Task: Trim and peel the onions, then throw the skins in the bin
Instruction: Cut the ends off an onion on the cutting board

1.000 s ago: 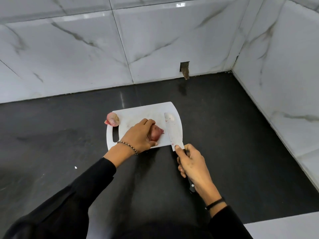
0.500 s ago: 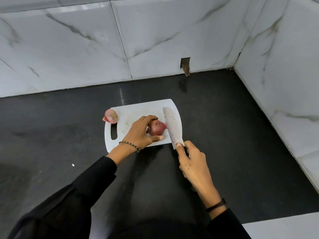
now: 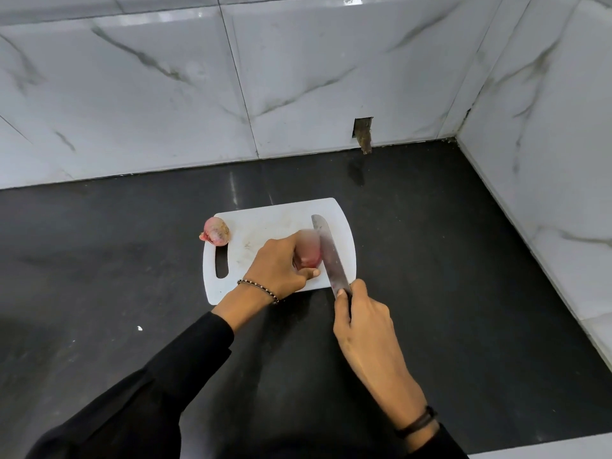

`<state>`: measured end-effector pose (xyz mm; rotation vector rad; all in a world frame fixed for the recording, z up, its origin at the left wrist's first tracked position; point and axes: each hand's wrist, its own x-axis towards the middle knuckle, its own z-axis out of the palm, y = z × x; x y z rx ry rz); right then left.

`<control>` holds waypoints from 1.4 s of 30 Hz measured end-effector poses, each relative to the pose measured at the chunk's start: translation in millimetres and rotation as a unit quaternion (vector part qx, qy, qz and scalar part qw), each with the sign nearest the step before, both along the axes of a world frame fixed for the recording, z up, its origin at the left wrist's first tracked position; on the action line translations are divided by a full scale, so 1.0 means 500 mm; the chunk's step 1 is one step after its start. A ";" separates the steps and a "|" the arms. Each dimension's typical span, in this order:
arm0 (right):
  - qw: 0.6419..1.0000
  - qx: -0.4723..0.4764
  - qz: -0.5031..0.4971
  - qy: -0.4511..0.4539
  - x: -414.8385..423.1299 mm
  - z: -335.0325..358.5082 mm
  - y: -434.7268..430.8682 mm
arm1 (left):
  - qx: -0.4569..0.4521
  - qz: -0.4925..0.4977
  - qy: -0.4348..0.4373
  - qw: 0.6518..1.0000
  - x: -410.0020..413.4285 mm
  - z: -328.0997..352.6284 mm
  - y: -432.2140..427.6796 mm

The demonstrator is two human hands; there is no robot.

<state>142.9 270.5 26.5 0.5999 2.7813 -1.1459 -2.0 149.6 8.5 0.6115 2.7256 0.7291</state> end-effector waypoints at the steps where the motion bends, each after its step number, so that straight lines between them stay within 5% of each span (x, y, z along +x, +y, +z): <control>1: 1.000 0.018 0.005 -0.013 -0.003 0.001 -0.001 | -0.014 0.003 0.001 1.000 -0.002 0.000 0.002; 14: 0.992 0.029 0.038 -0.120 -0.035 0.017 -0.004 | -0.020 -0.016 -0.014 1.000 -0.014 0.010 0.011; 30: 0.988 0.059 0.065 -0.128 -0.142 0.040 -0.013 | 0.079 -0.008 -0.059 0.995 -0.017 0.010 -0.004; 42: 0.984 0.033 0.048 -0.166 -0.077 0.023 -0.009 | 0.036 -0.007 -0.032 0.999 -0.026 0.002 0.009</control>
